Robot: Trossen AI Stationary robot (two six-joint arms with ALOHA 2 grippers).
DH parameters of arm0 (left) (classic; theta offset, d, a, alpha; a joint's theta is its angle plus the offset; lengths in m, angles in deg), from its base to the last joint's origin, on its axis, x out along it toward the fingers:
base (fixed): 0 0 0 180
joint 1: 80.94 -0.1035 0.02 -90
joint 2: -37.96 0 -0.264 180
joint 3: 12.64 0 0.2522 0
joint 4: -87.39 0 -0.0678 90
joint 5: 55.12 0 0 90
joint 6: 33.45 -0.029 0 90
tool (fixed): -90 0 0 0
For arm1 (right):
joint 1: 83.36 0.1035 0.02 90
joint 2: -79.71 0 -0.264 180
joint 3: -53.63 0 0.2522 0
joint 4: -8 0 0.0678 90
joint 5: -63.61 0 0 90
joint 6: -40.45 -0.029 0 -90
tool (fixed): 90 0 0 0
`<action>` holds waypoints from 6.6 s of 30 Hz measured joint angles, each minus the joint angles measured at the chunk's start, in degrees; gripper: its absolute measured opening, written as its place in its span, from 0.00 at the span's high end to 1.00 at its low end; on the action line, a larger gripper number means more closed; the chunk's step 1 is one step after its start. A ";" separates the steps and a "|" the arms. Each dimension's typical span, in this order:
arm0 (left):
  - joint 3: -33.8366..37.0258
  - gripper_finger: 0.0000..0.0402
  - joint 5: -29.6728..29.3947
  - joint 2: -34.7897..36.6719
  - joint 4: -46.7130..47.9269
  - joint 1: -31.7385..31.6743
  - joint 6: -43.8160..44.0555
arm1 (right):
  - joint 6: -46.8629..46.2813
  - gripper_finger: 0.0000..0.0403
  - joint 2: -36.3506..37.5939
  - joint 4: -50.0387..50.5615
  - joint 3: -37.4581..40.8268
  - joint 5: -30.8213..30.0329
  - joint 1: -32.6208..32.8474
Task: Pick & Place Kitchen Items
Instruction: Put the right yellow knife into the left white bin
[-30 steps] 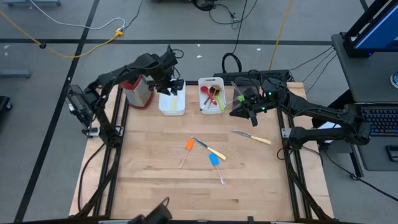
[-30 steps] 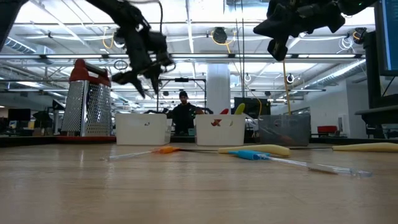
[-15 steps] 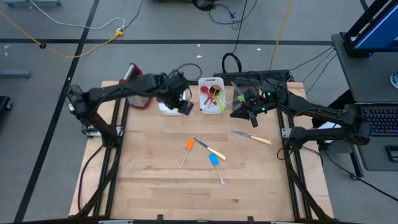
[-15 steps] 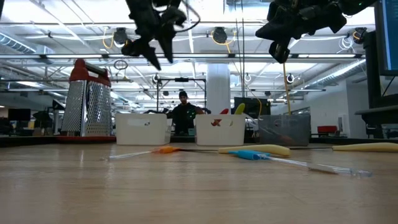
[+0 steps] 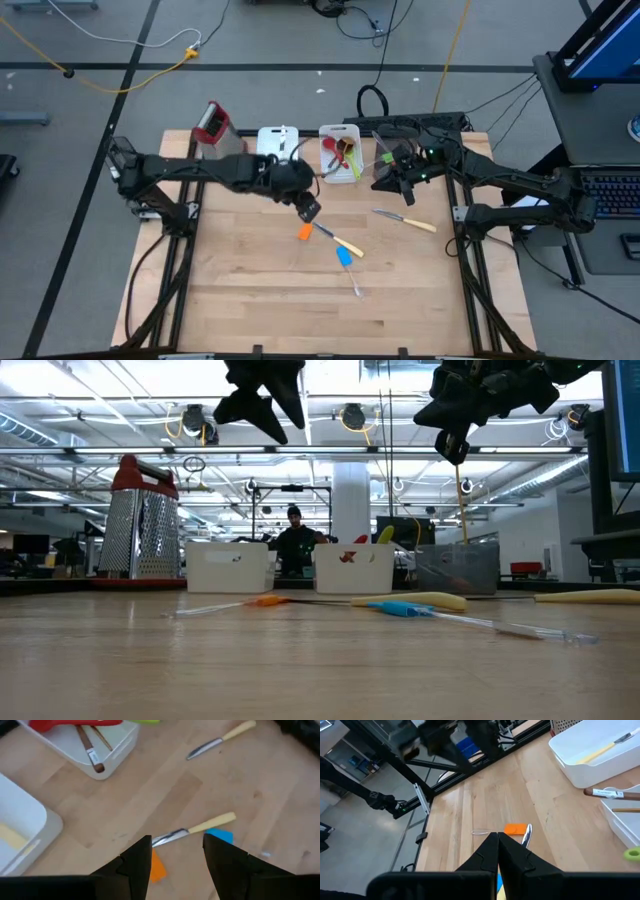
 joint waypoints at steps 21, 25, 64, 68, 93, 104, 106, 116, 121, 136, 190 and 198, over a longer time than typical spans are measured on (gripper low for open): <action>7.82 0.54 -9.26 0.47 -15.31 11.57 -4.73 | 11.85 1.00 0.00 39.30 -0.02 -17.38 0.02; 14.33 0.54 -5.78 0.76 -25.47 10.81 -3.17 | 10.17 1.00 0.00 41.77 -0.02 -23.30 -0.13; 55.31 0.54 -16.82 30.11 -46.83 10.66 13.56 | 15.91 0.42 -7.72 43.40 3.71 -33.32 2.98; 56.17 0.54 -16.79 30.52 -46.86 10.66 14.21 | 15.89 0.42 -10.75 43.43 3.72 -33.53 4.65; 56.37 0.54 -16.73 30.47 -46.49 10.66 14.82 | 14.34 0.41 -18.68 44.00 3.74 -36.51 16.17; 56.37 0.54 -16.68 30.47 -46.42 10.66 14.77 | 13.43 0.44 -31.59 44.57 3.43 -38.62 16.15; 56.37 0.54 -16.57 30.47 -46.37 10.72 14.77 | 13.66 0.47 -33.97 45.14 3.48 -37.98 16.17; 56.37 0.54 -16.36 30.47 -46.20 11.41 14.79 | 13.76 0.76 -39.80 46.58 3.52 -37.27 16.31; 56.35 0.54 -16.50 30.47 -46.06 11.63 14.79 | 13.67 0.89 -39.64 46.69 3.45 -37.57 16.31; 56.35 0.54 -15.21 30.47 -44.81 11.60 14.36 | 13.50 0.90 -26.99 52.35 3.44 -34.16 16.26; 56.32 0.54 -9.97 39.15 -63.47 11.52 -11.69 | -47.12 0.90 -28.19 -47.32 -5.97 8.47 9.89; 56.30 0.54 -7.44 36.94 -76.87 9.06 -12.24 | -38.73 0.90 -30.67 -47.31 -5.97 -3.18 10.90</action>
